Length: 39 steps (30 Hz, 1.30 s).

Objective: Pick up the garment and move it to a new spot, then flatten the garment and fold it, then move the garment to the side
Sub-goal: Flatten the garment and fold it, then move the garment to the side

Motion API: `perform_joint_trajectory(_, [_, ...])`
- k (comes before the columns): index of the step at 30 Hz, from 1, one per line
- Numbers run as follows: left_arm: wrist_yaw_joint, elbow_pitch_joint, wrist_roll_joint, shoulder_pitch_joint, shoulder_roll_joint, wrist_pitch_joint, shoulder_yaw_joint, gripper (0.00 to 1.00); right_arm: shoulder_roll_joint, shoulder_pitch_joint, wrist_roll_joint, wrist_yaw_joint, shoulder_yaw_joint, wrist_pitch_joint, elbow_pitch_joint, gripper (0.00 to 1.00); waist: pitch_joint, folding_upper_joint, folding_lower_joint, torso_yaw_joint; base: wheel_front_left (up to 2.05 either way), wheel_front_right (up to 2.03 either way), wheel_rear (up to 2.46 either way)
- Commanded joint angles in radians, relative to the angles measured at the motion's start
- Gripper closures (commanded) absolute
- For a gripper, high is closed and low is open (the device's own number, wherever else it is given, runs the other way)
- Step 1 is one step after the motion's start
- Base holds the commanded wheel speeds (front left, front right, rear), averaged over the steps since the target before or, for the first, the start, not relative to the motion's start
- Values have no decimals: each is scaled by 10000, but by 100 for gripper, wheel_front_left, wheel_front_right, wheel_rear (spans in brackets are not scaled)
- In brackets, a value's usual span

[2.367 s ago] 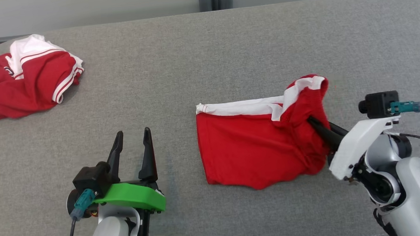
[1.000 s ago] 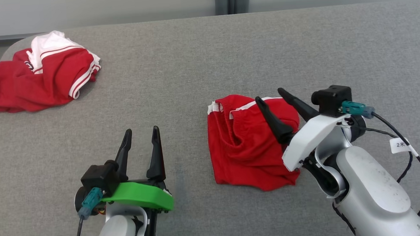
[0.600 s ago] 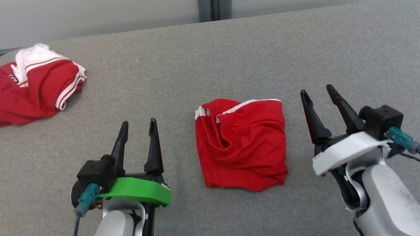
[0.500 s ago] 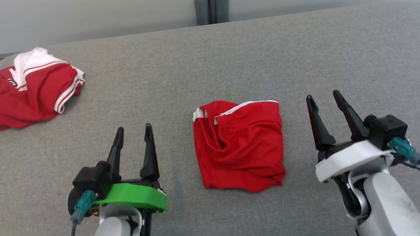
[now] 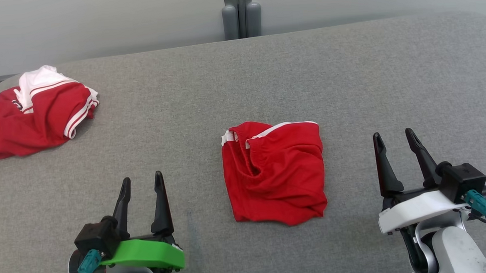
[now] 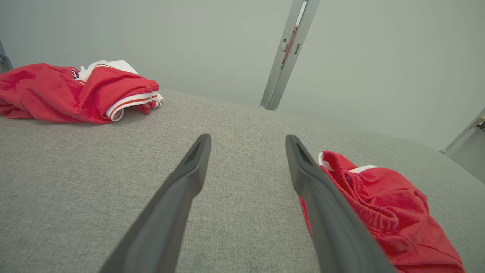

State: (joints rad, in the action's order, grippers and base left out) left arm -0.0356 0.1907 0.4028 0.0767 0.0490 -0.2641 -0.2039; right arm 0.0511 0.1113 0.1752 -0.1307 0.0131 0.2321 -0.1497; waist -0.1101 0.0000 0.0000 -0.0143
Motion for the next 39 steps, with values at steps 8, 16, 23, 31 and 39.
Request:
perform_joint_trajectory(8, [-66, -43, -82, -101, 29, -2, -35, 0, 1, -21, 277, 1, 172, 98, -156, 0, 15, 0, 0, -22, 0, 0, 0])
perform_joint_trajectory(16, [-78, -52, -105, -1, 29, -2, -19, 0, -1, 68, 261, 1, 119, 81, -273, 0, -36, 0, 0, -54, 0, 0, 0])
perform_joint_trajectory(23, [-82, 2, -78, 134, 29, -2, -83, 0, 0, 490, 581, 1, 177, -928, -625, 0, -73, 0, 0, -158, 0, 0, 0])
perform_joint_trajectory(31, [-82, 44, 37, 397, 29, -2, -175, 0, 359, 1448, 1118, 1, 475, -3427, -1342, 0, -361, 0, 0, -671, 0, 0, 0])
perform_joint_trajectory(39, [-139, -32, 200, 557, 29, -2, -257, 0, 866, 2010, 2104, 1, 1006, -5231, -2037, 0, -750, 0, 0, -1341, 0, 0, 0])
